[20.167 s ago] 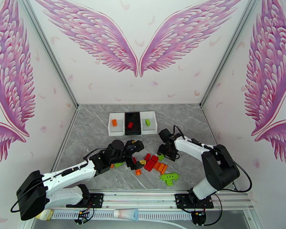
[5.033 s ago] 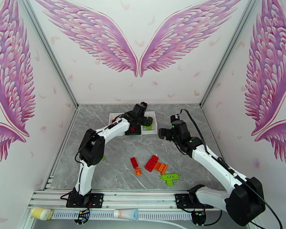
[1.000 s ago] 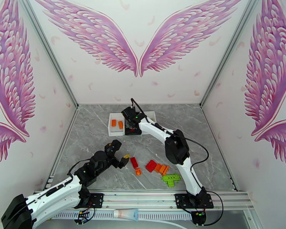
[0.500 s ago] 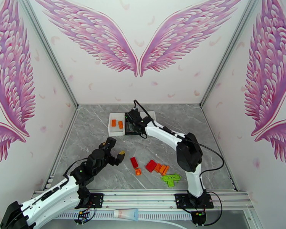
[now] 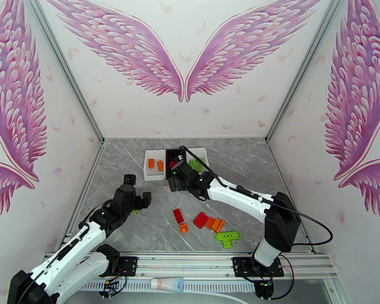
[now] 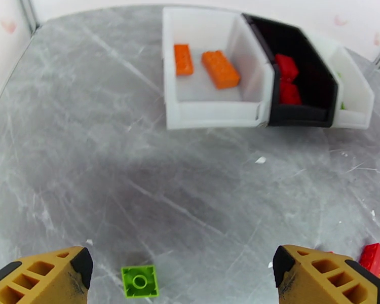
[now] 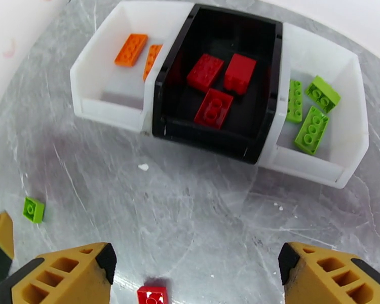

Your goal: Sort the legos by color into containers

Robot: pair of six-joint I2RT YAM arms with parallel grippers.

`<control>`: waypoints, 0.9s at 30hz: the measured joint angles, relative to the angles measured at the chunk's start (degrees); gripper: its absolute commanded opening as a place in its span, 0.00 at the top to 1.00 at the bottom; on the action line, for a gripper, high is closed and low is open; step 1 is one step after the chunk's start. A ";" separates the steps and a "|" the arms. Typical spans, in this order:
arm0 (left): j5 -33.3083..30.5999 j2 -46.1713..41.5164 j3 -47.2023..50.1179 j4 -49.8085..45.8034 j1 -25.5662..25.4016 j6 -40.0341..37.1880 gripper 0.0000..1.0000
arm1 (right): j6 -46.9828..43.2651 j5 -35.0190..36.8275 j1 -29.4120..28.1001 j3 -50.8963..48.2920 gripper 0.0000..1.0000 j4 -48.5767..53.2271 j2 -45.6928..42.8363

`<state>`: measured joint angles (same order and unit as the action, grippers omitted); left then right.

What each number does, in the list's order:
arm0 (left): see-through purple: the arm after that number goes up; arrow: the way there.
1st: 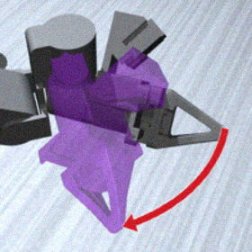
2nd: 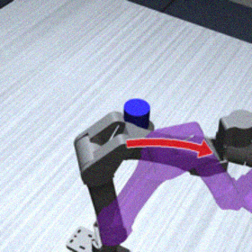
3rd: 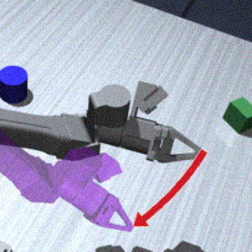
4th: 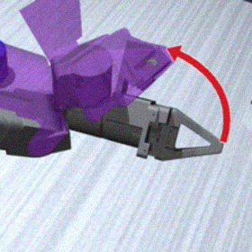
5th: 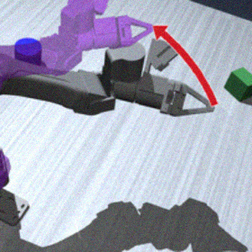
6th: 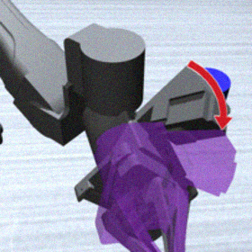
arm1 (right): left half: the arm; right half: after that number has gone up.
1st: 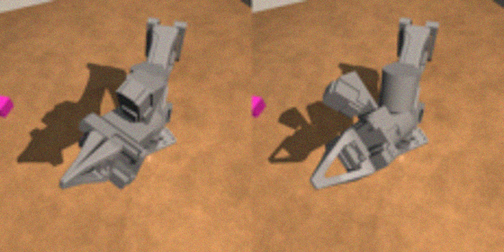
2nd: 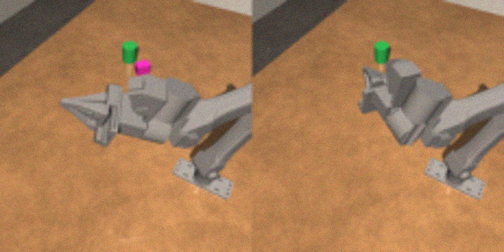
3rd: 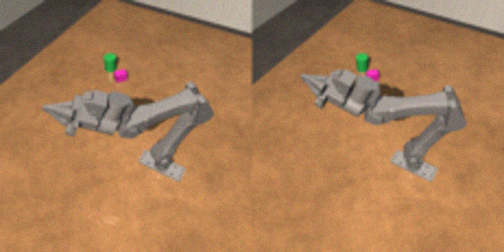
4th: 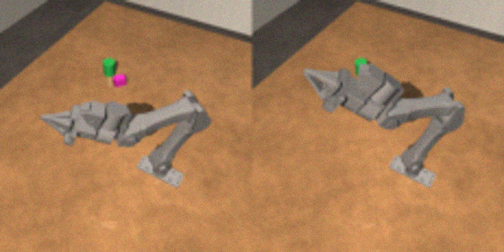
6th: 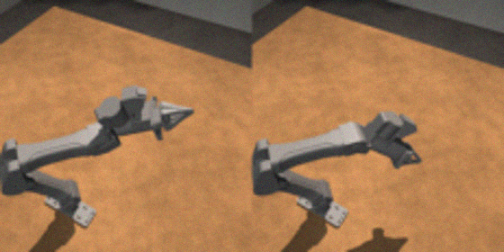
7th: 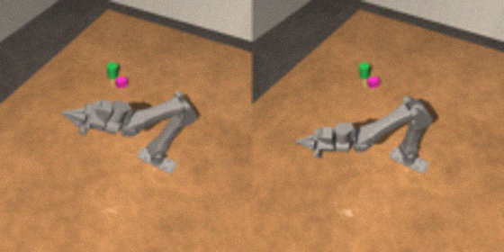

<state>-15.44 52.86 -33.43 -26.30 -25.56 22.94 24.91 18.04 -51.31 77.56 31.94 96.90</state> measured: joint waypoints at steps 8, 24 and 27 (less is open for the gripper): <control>3.32 10.62 -3.89 -8.22 4.04 1.99 0.04 | -0.76 0.02 -2.08 -0.11 0.09 -0.04 0.00; 7.30 23.69 -5.42 -10.99 6.71 3.17 0.32 | -0.48 0.50 -2.49 -0.11 0.09 -0.02 0.00; 7.32 24.61 -5.51 -10.95 6.86 3.37 0.40 | -0.20 0.72 -2.49 -0.13 0.09 -0.02 0.00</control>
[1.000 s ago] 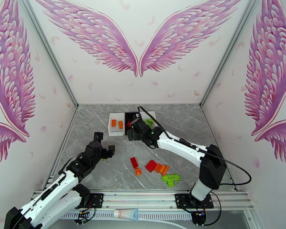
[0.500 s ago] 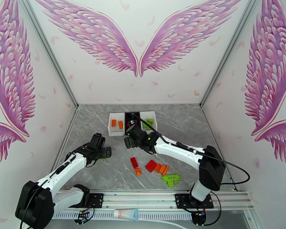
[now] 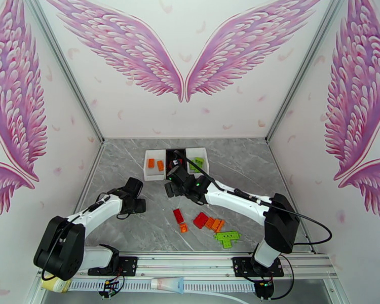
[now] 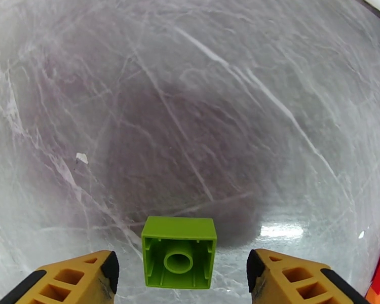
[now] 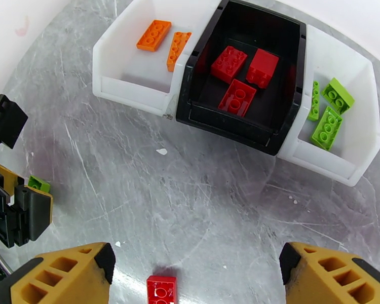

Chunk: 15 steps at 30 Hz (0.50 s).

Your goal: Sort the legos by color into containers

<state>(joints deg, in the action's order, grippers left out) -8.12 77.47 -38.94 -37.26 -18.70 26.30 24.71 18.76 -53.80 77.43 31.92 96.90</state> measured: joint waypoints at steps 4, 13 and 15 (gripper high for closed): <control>-0.02 0.59 -0.04 0.13 0.37 0.42 0.52 | 0.61 0.37 -0.07 0.00 0.09 0.02 0.00; 0.20 1.51 -0.15 0.20 0.70 0.92 0.63 | 1.60 1.68 -0.26 -0.24 0.09 0.44 -0.20; 0.57 1.33 -0.15 0.22 0.70 0.87 0.63 | 2.34 1.90 -0.26 -1.14 0.10 0.42 -0.98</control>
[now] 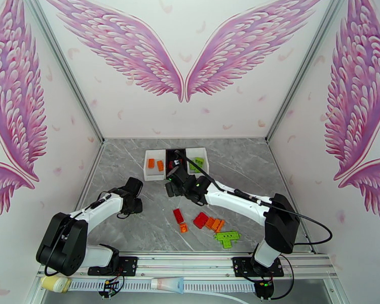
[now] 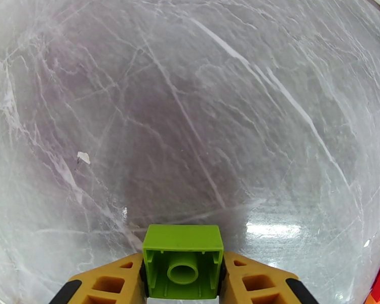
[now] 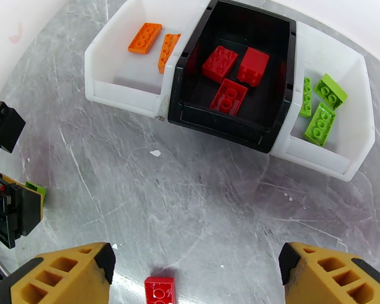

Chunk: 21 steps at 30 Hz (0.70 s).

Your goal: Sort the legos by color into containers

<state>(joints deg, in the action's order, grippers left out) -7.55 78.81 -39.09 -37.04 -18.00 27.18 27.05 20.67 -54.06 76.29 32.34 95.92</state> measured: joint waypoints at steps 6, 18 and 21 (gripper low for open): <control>0.72 -5.46 0.00 -0.46 -0.02 -0.37 0.66 | 2.27 0.61 0.00 -5.20 0.11 -0.42 -5.22; 0.39 -15.82 -2.69 3.50 -7.41 5.62 0.69 | 7.67 2.60 0.00 -10.93 0.11 0.85 -11.17; -0.59 -10.95 -7.08 5.60 -10.71 7.52 0.68 | 8.28 3.87 0.00 -10.95 0.10 3.21 -12.85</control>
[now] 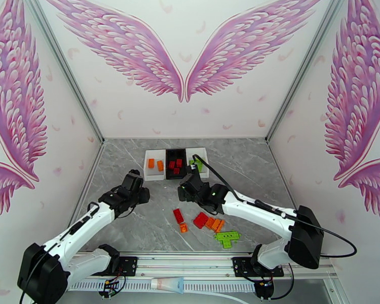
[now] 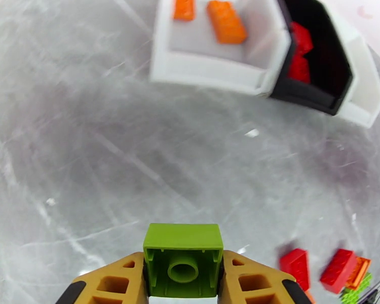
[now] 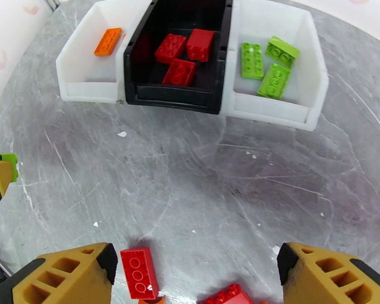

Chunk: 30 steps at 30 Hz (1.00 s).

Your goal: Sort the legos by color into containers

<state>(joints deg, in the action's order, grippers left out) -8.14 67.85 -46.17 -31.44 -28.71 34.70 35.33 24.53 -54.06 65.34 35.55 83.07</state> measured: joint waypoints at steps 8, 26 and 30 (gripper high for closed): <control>-2.27 20.90 -18.82 3.93 -8.44 2.25 0.68 | 1.07 2.23 2.10 -3.58 0.11 4.74 -8.22; -4.13 62.93 -71.69 0.79 -12.20 -1.42 0.63 | -6.05 -0.13 17.51 -9.25 0.11 7.96 -20.48; -4.02 68.00 -77.75 -2.34 -11.80 -2.84 0.50 | -6.47 -1.33 18.80 -9.68 0.12 6.78 -20.90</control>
<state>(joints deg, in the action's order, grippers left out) -12.16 135.85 -123.92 -33.78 -40.51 31.86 28.86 23.20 -35.27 55.66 42.33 62.17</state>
